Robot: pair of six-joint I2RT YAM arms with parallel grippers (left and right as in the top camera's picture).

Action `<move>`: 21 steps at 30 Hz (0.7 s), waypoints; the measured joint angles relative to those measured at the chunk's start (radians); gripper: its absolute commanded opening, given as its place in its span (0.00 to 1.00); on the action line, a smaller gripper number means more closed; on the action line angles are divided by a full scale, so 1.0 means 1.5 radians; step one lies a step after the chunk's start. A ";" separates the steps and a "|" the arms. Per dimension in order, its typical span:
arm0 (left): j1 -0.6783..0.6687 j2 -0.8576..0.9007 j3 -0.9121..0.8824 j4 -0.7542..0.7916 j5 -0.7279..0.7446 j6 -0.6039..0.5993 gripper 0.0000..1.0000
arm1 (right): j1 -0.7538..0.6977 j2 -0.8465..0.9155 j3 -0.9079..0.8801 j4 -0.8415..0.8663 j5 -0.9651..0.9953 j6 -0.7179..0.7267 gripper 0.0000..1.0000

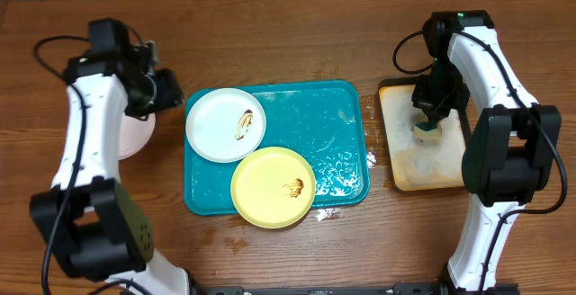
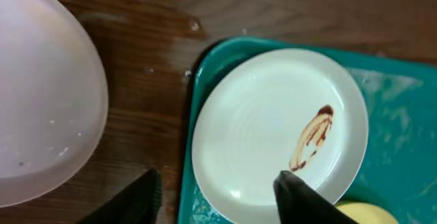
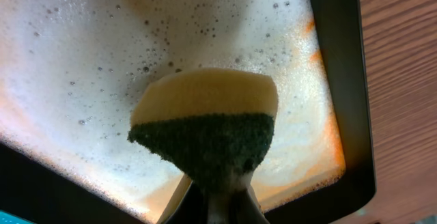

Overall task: Clean dirty plates on tray and stack at the side
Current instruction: 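Move the left gripper to the white plate's rim and grasp it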

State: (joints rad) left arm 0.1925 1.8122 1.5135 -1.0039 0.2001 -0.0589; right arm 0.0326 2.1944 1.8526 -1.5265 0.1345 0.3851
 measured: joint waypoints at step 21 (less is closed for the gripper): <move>-0.005 0.137 -0.057 0.068 0.035 0.135 0.43 | 0.000 0.000 0.000 -0.008 -0.016 -0.023 0.04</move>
State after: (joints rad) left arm 0.1844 2.0174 1.4281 -0.9016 0.2531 0.1432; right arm 0.0322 2.1944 1.8526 -1.5387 0.1112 0.3511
